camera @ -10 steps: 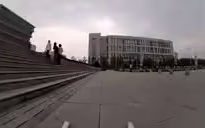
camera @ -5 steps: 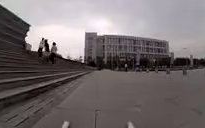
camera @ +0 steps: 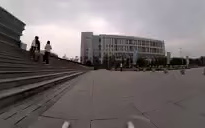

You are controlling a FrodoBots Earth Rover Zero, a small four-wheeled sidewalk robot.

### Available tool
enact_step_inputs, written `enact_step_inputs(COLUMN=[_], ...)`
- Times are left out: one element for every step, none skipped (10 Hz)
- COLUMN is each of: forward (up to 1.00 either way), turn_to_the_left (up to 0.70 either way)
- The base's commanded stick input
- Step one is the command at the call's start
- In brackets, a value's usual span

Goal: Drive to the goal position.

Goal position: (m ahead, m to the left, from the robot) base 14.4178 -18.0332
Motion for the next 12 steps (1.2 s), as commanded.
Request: enact_step_inputs(forward=[0.60,0.60,0.60,0.60,0.60,0.60,0.60,0.60,0.60,0.60,0.60,0.60], turn_to_the_left=[-0.15,-0.15,-0.15,-0.15,-0.15,-0.15,-0.15,-0.15,-0.15,-0.15,-0.15,-0.15])
